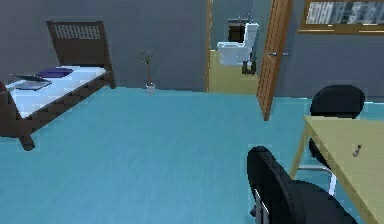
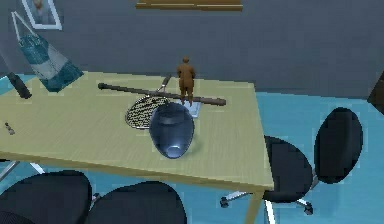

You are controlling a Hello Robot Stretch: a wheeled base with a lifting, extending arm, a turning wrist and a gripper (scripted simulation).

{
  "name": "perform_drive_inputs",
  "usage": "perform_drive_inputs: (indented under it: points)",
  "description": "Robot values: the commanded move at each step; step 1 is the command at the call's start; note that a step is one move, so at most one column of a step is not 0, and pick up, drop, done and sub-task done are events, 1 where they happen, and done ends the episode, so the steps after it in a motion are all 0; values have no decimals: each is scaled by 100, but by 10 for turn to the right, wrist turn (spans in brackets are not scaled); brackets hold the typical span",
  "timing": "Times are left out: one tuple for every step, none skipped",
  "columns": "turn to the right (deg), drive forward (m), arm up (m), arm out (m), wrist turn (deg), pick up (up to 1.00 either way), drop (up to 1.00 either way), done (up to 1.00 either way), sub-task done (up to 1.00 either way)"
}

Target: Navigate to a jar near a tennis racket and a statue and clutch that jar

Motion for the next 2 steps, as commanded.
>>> perform_drive_inputs:
  points:
    - [0,0,50,0,0,0,0,0,0]
    - [0,0,38,0,0,0,0,0,0]
